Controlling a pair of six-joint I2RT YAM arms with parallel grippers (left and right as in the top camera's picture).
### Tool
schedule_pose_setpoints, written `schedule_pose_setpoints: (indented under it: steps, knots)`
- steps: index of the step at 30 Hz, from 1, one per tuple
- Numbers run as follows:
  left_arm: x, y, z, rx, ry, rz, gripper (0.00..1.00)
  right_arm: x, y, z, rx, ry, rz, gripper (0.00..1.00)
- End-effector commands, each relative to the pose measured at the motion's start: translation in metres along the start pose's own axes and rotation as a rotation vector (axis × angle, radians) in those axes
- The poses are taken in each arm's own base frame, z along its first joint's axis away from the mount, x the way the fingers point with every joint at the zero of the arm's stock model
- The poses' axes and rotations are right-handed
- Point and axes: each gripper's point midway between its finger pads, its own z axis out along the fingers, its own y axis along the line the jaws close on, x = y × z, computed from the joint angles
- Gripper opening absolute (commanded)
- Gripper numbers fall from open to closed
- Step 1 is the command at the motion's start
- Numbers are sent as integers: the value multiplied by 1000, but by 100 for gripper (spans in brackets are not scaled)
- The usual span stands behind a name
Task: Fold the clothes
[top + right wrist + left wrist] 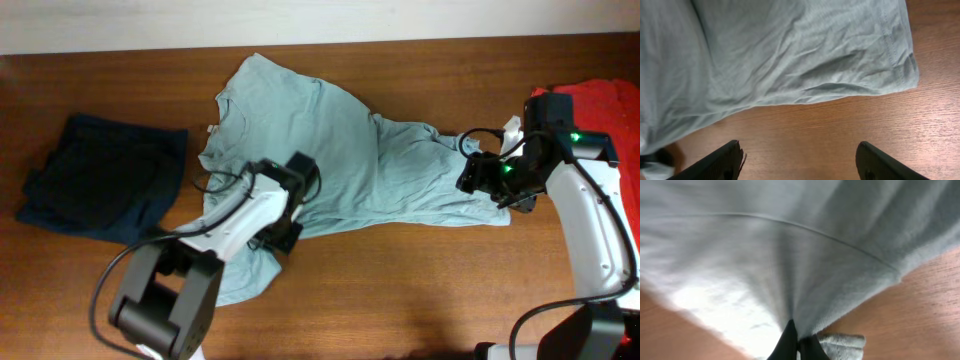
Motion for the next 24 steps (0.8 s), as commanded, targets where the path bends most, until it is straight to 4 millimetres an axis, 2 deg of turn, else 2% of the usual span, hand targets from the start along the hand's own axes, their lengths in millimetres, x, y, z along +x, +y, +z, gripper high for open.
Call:
schedule_pose_setpoints:
  steps: [1,8,11,13,18,21,24]
  knots:
    - [-10,49,-52,-110,-136,-142,1,23,-12,32,26,123,52,76]
    - [3,72,-64,-101,-142,-237,1,60,-20,78,-3,244,108,67]
    - [3,74,-65,-101,-144,-241,1,71,-24,93,-6,252,152,63]
    - [3,74,-65,-101,-143,-241,1,80,-25,104,-21,259,189,54]
    - [4,74,-65,-104,-142,-241,0,102,-25,115,-45,308,208,56]
    - [5,77,-65,-120,-136,-252,1,98,-32,118,-14,283,198,56]
    - [13,85,-65,-173,-116,-297,0,73,-42,124,38,169,173,55]
